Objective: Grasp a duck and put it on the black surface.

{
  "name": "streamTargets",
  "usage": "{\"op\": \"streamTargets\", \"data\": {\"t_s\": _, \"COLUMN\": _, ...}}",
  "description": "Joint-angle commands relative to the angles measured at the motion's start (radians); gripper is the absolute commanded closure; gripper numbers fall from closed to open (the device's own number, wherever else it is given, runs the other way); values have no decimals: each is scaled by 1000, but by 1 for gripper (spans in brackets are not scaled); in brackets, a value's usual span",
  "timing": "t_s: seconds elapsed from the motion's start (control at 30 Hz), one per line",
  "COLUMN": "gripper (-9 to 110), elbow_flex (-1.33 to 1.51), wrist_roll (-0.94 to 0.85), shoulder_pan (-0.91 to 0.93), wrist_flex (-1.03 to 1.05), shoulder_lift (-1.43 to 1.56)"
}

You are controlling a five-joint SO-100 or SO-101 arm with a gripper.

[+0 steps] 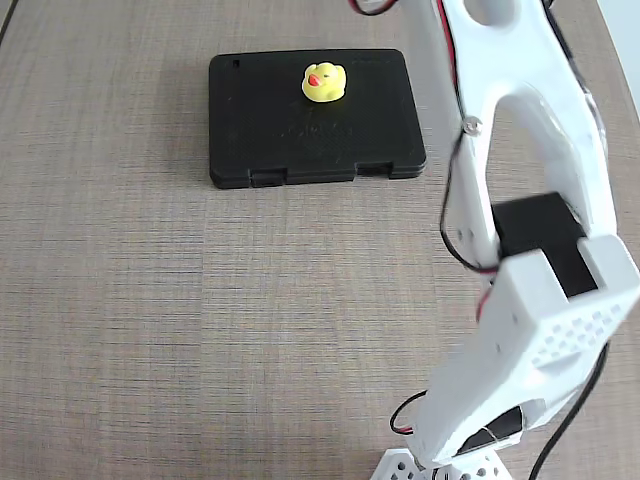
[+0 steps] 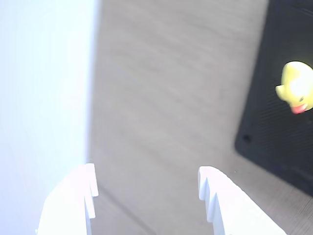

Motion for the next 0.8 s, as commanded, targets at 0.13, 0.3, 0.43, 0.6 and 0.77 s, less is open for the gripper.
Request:
{"op": "streamTargets", "data": {"t_s": 0.13, "gripper": 81, "elbow_flex": 250, "wrist_roll": 6, "shoulder_pan": 92, "wrist_flex": 14, "shoulder_lift": 718}}
{"op": "streamTargets", "data": {"t_s": 0.3, "gripper": 81, "elbow_flex": 612, "wrist_roll": 5, "shoulder_pan": 224, "wrist_flex": 5, "shoulder_lift": 1101}}
{"op": "streamTargets", "data": {"t_s": 0.43, "gripper": 81, "elbow_flex": 986, "wrist_roll": 5, "shoulder_pan": 273, "wrist_flex": 3, "shoulder_lift": 1407}}
{"op": "streamTargets", "data": {"t_s": 0.6, "gripper": 90, "elbow_flex": 1420, "wrist_roll": 0, "shoulder_pan": 287, "wrist_flex": -38, "shoulder_lift": 1684}}
{"op": "streamTargets", "data": {"t_s": 0.77, "gripper": 103, "elbow_flex": 1721, "wrist_roll": -6, "shoulder_pan": 288, "wrist_flex": -149, "shoulder_lift": 1822}}
